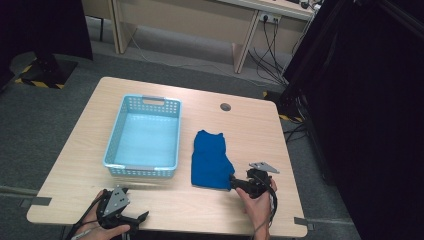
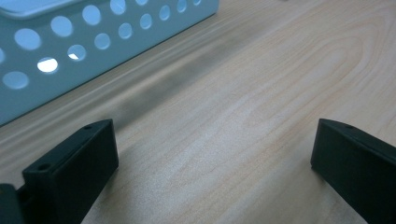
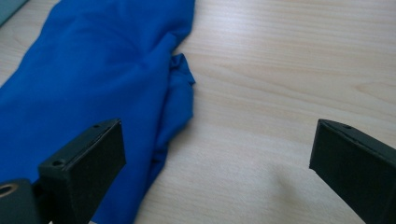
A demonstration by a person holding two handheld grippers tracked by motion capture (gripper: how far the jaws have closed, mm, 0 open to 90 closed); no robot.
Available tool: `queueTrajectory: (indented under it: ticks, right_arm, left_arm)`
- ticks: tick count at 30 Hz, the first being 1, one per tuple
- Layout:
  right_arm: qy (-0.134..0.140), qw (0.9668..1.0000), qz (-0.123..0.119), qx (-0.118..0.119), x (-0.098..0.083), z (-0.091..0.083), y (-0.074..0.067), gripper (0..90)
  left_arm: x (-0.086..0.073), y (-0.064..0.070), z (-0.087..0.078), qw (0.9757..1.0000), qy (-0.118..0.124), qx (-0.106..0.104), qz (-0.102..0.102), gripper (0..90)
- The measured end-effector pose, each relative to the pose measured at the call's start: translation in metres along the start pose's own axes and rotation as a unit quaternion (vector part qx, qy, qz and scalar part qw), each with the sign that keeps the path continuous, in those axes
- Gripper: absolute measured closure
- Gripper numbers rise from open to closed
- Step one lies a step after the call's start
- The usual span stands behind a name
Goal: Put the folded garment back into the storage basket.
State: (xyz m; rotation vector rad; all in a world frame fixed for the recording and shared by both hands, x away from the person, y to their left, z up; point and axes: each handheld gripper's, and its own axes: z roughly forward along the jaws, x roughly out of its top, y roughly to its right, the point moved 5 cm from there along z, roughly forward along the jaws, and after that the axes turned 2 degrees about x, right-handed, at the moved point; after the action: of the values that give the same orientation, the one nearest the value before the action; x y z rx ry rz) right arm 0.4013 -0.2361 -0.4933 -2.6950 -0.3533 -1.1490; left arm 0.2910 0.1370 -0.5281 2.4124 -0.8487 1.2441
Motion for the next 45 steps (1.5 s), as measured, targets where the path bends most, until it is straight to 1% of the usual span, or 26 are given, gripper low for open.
queueTrajectory:
  ticks: [3,5,6,9,14,21,26,30,33,35,38,45]
  right_arm:
    - [0.000,1.0000,-0.002,0.000,0.003,0.000,-0.002,4.2]
    - [0.001,1.0000,-0.006,0.007,0.007,0.000,-0.007,4.8]
    - [0.001,1.0000,-0.006,0.007,0.007,0.000,-0.007,4.8]
    - [-0.004,0.9998,-0.015,0.012,0.010,0.002,-0.012,5.8]
    - [-0.005,0.9997,-0.019,0.016,0.015,0.003,-0.017,6.7]
    - [-0.010,0.9997,-0.010,0.017,0.015,0.003,-0.018,7.1]
    - [-0.014,0.9997,-0.014,0.017,0.013,0.005,-0.020,7.1]
    - [-0.014,0.9997,-0.008,0.019,0.013,0.005,-0.020,7.1]
    - [-0.013,0.9997,-0.001,0.020,0.013,0.005,-0.021,7.1]
    - [-0.008,0.9997,0.008,0.020,0.013,0.005,-0.022,7.1]
    - [-0.007,0.9998,0.003,0.019,0.014,0.005,-0.024,7.1]
    - [-0.001,0.9997,0.008,0.022,0.019,0.004,-0.024,7.1]
  left_arm:
    - [0.000,0.000,0.000,1.0000,0.000,0.000,0.000,0.0]
    - [0.000,0.000,0.000,1.0000,0.000,0.000,0.000,0.0]
    - [0.000,0.000,0.000,1.0000,0.000,0.000,0.000,0.0]
    - [0.000,0.000,0.000,1.0000,0.000,0.000,0.001,0.0]
    - [0.000,0.000,0.000,1.0000,0.000,0.000,0.001,0.0]
    - [0.000,0.000,0.000,1.0000,0.000,0.000,0.000,0.0]
    - [0.000,0.000,0.000,1.0000,0.000,0.000,0.000,0.0]
    - [0.000,0.000,0.000,1.0000,0.000,0.000,0.000,0.0]
    - [0.000,0.000,0.000,1.0000,0.000,0.000,0.000,0.0]
    - [0.000,0.000,0.000,1.0000,0.000,0.000,0.000,0.0]
    - [0.000,0.000,0.000,1.0000,0.000,0.000,0.000,0.0]
    - [0.000,0.000,0.000,1.0000,0.000,0.000,0.000,0.0]
